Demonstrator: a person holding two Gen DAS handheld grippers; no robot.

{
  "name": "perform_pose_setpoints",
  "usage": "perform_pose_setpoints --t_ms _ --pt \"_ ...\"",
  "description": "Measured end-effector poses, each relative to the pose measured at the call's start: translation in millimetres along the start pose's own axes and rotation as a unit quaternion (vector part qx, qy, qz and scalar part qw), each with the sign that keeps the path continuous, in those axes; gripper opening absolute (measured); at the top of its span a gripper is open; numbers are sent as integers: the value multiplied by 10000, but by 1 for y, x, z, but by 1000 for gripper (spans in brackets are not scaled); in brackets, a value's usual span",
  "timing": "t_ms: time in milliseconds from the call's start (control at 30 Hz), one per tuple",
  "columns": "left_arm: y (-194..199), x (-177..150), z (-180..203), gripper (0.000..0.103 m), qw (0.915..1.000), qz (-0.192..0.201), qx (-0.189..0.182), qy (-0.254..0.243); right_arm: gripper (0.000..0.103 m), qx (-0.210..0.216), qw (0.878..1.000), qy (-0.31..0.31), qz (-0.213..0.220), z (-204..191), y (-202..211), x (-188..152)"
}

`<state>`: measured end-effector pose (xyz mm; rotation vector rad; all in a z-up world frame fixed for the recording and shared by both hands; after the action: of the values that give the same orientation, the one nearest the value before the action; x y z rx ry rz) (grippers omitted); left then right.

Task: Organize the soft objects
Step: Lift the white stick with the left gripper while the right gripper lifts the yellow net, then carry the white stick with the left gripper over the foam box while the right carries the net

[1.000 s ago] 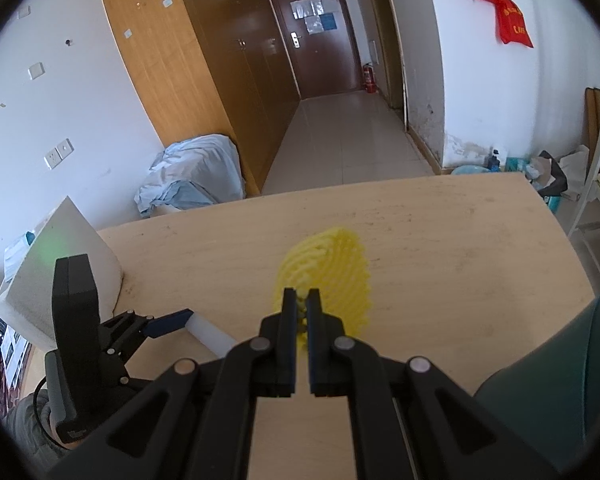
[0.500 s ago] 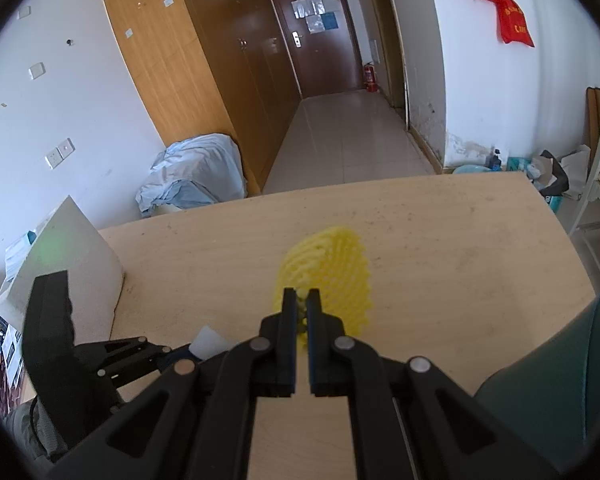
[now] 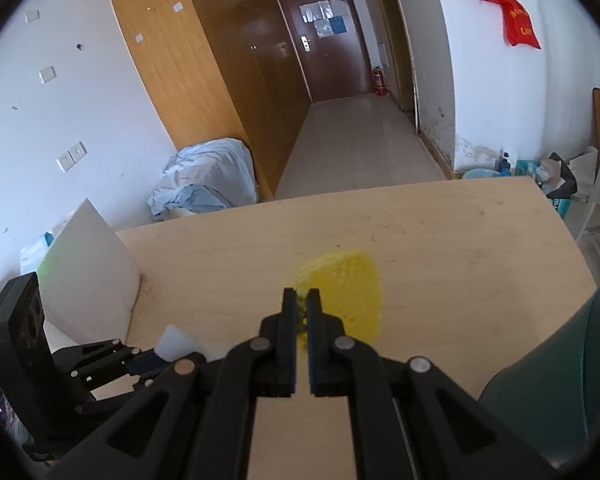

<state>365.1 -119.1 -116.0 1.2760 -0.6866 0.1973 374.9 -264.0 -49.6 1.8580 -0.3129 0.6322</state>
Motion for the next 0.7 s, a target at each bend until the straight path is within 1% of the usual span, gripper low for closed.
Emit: perform_pose_setpoints --t_ms 33,133,300,400,700 --pt "4 -2 -1 15 10000 26 -8 29 6 32 10000 18 34 -3 4 0" --pt "17 -6 -7 15 9999 86 25 135 6 -64 9997 204 151 -17 13 -3" --pt "41 -13 -17 15 9991 266 107 306 6 57 9989 380 251 -38 29 -10" --pt "58 -17 -21 15 9983 357 87 457 6 127 9982 485 330 -49 39 -15" --pt "107 -33 -12 15 9961 639 195 574 6 377 9948 749 584 -85 73 -29"
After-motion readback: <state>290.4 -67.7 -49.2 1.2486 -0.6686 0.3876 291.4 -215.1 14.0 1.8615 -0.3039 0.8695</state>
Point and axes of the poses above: each gripper's, at about its wrist camera, not at the fingertips, and y roughly against the way its jaws point, z to its right, x to its top, the point moved 7 cm from there along -y, roughly the way its jaws point, and after that the axes turned 12 degrees about -z, right-handed, at the moved point
